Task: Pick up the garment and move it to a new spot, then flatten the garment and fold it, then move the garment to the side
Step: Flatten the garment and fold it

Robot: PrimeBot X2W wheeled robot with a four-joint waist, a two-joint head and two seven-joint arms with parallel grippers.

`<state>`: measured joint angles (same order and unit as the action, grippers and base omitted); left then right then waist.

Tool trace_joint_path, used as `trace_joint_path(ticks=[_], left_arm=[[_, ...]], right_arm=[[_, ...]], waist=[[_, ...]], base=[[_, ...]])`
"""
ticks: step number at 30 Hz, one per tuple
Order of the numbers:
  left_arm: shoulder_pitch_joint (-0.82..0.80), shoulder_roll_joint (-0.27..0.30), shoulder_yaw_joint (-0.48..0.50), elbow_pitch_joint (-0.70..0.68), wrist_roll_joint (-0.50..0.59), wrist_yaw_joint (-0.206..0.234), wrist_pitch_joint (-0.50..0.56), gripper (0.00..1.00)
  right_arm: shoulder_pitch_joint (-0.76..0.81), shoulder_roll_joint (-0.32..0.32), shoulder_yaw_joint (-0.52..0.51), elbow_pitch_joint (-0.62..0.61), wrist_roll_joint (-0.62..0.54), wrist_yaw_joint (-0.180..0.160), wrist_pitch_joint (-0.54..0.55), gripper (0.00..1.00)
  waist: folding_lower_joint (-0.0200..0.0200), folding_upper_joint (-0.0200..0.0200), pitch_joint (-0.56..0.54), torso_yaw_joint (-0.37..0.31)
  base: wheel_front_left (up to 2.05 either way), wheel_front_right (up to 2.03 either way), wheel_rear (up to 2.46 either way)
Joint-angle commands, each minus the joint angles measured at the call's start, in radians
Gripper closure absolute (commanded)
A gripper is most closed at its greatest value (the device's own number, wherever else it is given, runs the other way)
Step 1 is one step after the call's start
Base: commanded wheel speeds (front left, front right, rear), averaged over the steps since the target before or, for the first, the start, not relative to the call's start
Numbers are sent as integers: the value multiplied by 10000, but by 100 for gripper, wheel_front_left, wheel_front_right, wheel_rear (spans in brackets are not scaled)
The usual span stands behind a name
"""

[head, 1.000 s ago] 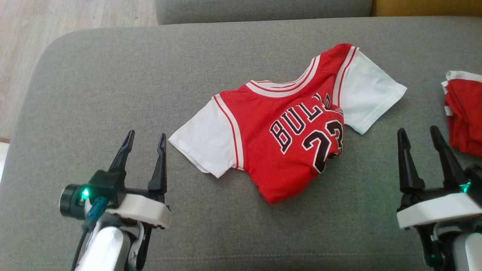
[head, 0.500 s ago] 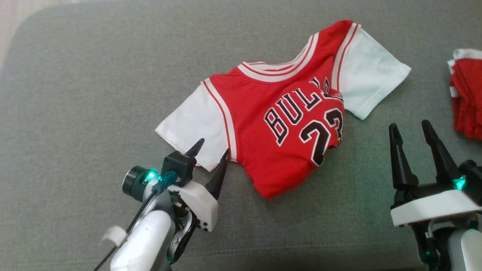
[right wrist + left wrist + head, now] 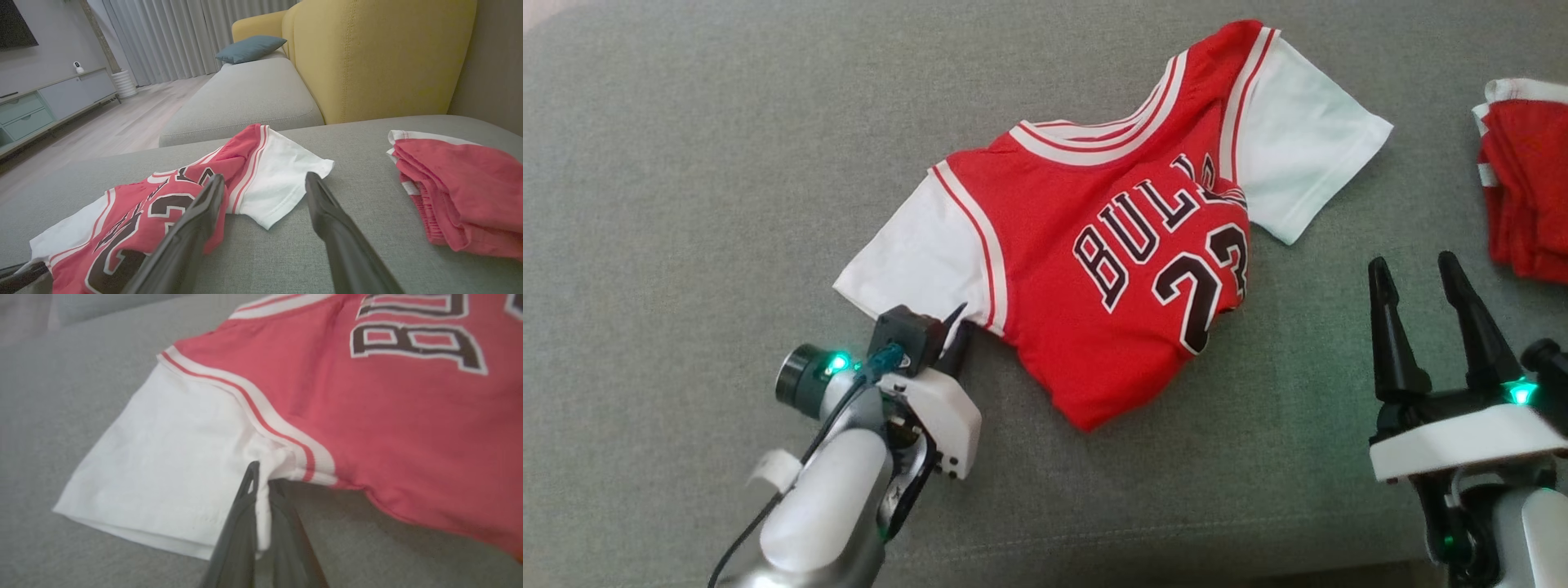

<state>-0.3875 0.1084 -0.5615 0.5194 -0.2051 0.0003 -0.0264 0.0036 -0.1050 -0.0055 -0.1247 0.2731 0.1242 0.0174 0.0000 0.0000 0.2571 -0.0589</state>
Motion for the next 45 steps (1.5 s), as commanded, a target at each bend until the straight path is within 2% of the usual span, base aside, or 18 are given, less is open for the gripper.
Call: trace_joint_path(ticks=[1, 5, 6, 13, 17, 20, 26, 31, 32, 37, 41, 42, 44, 45], left_arm=[[-345, 164, 388, -442, 11, 66, -335, 100], [-388, 465, 420, -1437, 205, 173, -897, 100], [-380, 708, 434, -2190, 383, 287, -1010, 100], [-454, 1525, 950, -4835, 593, 691, -716, 100], [-1122, 1840, 1361, -5548, 585, 722, -380, 100], [-1885, 1965, 1590, -5508, 508, 583, -174, 100], [-3547, 2040, 1899, -4006, 352, 234, -208, 100], [-4910, 2063, 2105, -1567, 205, -71, -553, 100], [-4910, 2063, 2105, -1567, 205, -71, -553, 100], [-5769, 2026, 2282, 1257, -78, -278, -491, 100], [-6025, 1838, 2254, 2820, -245, -438, -638, 100], [-6059, 1774, 2266, 3135, -314, -481, -716, 72], [-6092, 1626, 2310, 3637, -444, -513, -959, 0], [-6091, 1567, 2321, 3829, -481, -507, -1120, 0]], right_arm=[[-307, -47, 206, -304, 55, 65, -84, 0], [-213, 15, 129, -235, 138, 65, -98, 0], [-173, 54, 78, -211, 184, 65, -118, 0], [-116, 162, -55, -177, 318, 65, -149, 0], [-168, 189, -104, -197, 372, 65, -158, 0], [-234, 215, -100, -254, 392, 65, -150, 0], [-433, 273, 58, -244, 483, 65, -222, 0], [-735, 278, 311, -95, 650, 65, -374, 0], [-735, 278, 311, -95, 650, 65, -374, 0], [-1044, 239, 605, 102, 790, 65, -570, 0], [-1172, 208, 711, 257, 884, 65, -733, 0], [-1191, 200, 722, 289, 903, 65, -767, 0], [-1234, 171, 732, 352, 915, 65, -820, 0], [-1259, 146, 741, 375, 910, 65, -833, 0]], waist=[[0, 0, -68, 27], [0, 0, -281, 117], [0, 0, -376, 158], [0, 0, -553, 232], [0, 0, -496, 155], [0, 0, -379, -23], [0, 0, 2, -603], [0, 0, 489, -1194], [0, 0, 489, -1194], [0, 0, 938, -1708], [0, 0, 1183, -1853], [0, 0, 1224, -1854], [0, 0, 1268, -1829], [0, 0, 1278, -1802]], base=[[0, 0, 0], [0, 0, 0], [0, 0, 0], [0, 0, 0], [0, 0, 0], [0, 0, 0], [0, 0, 0], [0, 0, 0], [0, 0, 0], [0, 0, 0], [0, 0, 0], [0, 0, 0], [0, 0, 0], [0, 0, 0]])
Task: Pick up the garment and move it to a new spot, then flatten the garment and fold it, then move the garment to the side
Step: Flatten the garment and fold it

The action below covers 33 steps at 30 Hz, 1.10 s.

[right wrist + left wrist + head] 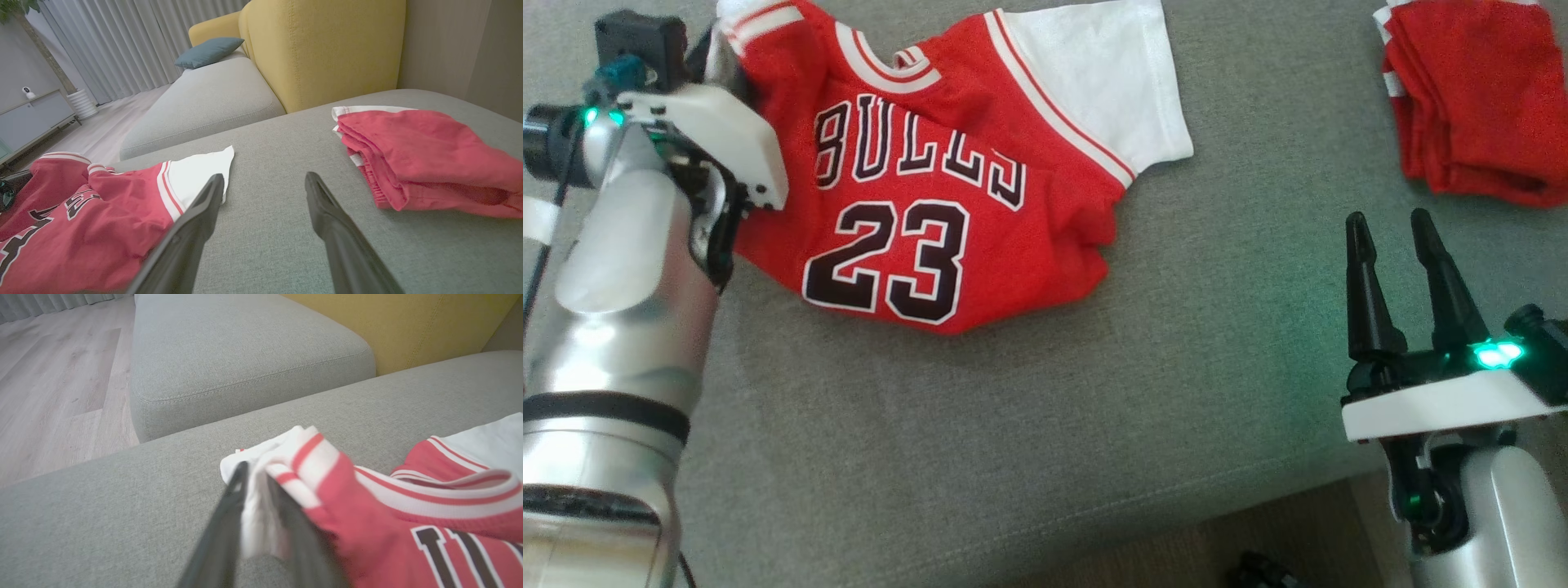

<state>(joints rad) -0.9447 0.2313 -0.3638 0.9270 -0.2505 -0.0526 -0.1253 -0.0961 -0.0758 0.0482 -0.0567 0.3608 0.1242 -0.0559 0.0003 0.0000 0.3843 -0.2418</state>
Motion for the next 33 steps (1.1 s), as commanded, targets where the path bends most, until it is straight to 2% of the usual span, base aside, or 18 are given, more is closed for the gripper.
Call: trace_joint_path(ticks=[1, 6, 10, 16, 23, 28, 33], left_arm=[[-506, 276, 358, -68, -73, 17, -291, 0], [-19, -74, 552, 175, -313, 288, -1129, 0], [937, -281, 784, -528, -452, 672, -1336, 0], [3091, -387, 1386, -3533, -316, 1424, -1360, 0], [5650, -410, 1469, -6616, 367, 2140, -1363, 0], [7067, -452, 1449, -7788, 565, 2489, -1363, 0], [7856, -527, 1412, -8340, 584, 2658, -1364, 0]], right_arm=[[-286, -174, 193, -293, 21, 65, -113, 0], [-380, -316, 201, -291, -4, 65, -103, 0], [-341, -446, 148, -372, -147, 65, -21, 0], [-191, -564, -76, -604, -413, 65, 202, 0], [-24, -715, -75, -818, -689, 65, 531, 0], [213, -714, -12, -887, -722, 65, 738, 0], [476, -693, 27, -893, -747, 65, 895, 0]], waist=[[-3, 0, 8, 78], [-3, 0, -213, 383], [-3, 0, -542, 690], [-3, 0, -1059, 1144], [-3, 0, -1553, 1422], [-3, 0, -1920, 1567], [-3, 0, -2193, 1668]], base=[[0, 0, 0], [0, 0, 0], [0, 0, 0], [0, 0, 0], [0, 0, 0], [0, 0, 0], [0, 0, 0]])
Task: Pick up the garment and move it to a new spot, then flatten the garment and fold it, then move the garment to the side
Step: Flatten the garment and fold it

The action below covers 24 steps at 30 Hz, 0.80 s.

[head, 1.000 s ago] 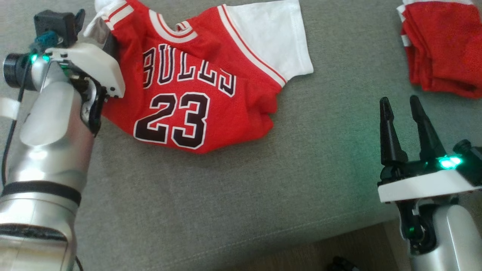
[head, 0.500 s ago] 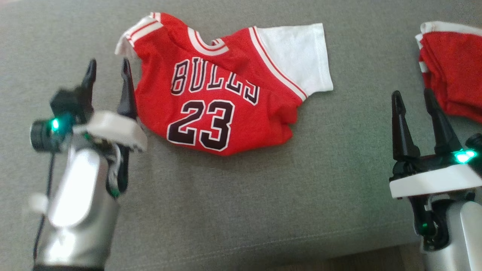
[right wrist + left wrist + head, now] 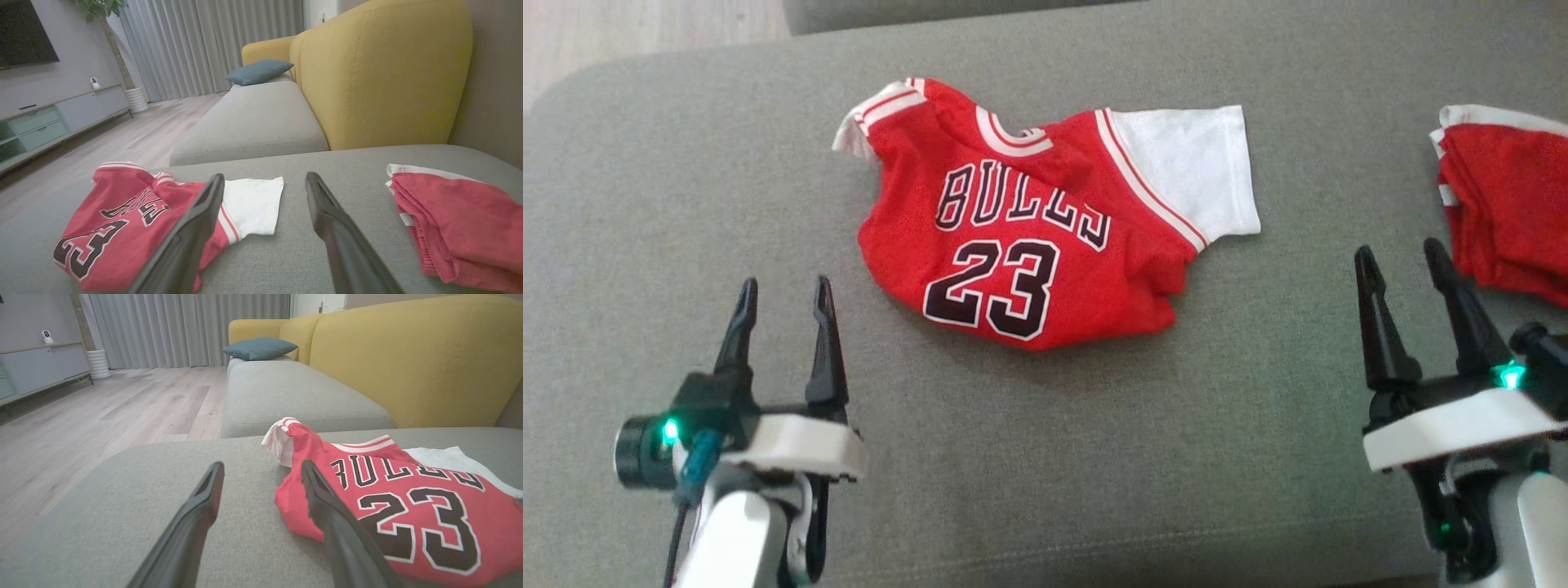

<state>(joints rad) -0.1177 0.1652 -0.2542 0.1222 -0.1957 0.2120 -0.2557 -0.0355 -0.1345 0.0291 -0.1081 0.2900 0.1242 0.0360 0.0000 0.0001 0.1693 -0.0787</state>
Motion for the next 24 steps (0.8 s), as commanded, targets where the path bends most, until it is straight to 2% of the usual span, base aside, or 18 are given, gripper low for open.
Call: trace_joint_path(ticks=[1, 8, 17, 24], left_arm=[[-255, 130, 317, -392, 37, 50, -60, 0], [422, 119, 226, -761, -17, 169, -55, 0], [508, 139, 105, -878, -50, 197, 14, 0], [256, 156, -159, -806, -117, -47, 146, 0]], right_arm=[[-70, -99, 233, -378, -48, 65, 11, 0], [252, -69, 313, -459, -65, 65, 214, 0], [350, -73, 340, -560, -29, 65, 344, 0], [376, -53, 289, -647, -8, 65, 395, 0]], waist=[[0, -1, -96, 55], [0, -1, -342, 190], [0, -1, -434, 263], [0, -1, -339, 302]], base=[[0, 0, 0], [0, 0, 0], [0, 0, 0], [0, 0, 0]])
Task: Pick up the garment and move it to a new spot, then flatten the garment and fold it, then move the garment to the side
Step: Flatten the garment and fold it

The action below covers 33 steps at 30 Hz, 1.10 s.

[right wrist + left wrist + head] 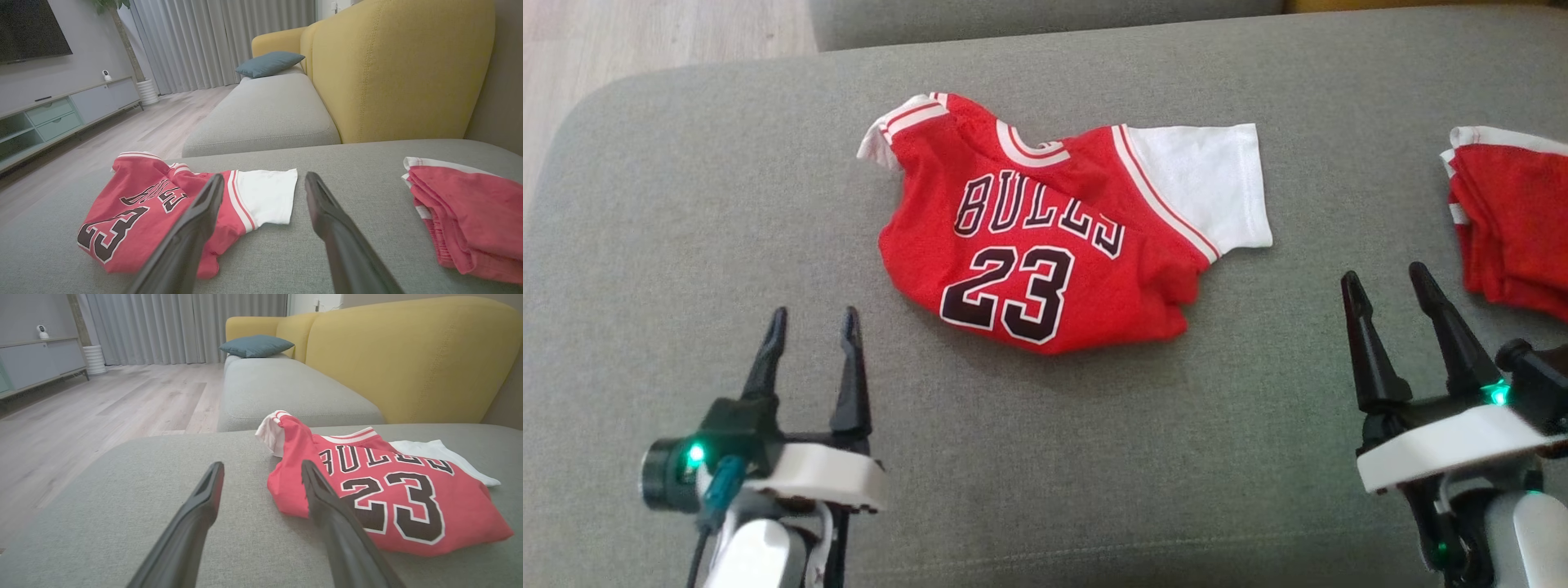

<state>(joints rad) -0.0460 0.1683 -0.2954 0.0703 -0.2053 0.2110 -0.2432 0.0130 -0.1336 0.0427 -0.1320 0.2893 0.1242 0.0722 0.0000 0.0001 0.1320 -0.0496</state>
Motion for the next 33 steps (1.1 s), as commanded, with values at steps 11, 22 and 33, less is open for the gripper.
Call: trace_joint_path(ticks=[11, 22, 33], left_arm=[[-2888, -446, -517, 1762, -797, -1318, 1653, 0], [-4272, -861, -44, 4740, -2036, -1553, 2609, 8], [-4106, -464, -633, 3839, -1269, -1631, 1240, 100]], right_arm=[[-389, -84, 230, -562, 131, 65, 28, 0], [-659, -74, 289, -349, 324, 65, -142, 0], [-602, 6, 91, -191, 414, 65, -277, 0]], waist=[[0, -1, 955, -80], [0, -1, 1460, -334], [0, -1, 1163, -266]], base=[[0, 0, 0], [0, 0, 0], [0, 0, 0]])
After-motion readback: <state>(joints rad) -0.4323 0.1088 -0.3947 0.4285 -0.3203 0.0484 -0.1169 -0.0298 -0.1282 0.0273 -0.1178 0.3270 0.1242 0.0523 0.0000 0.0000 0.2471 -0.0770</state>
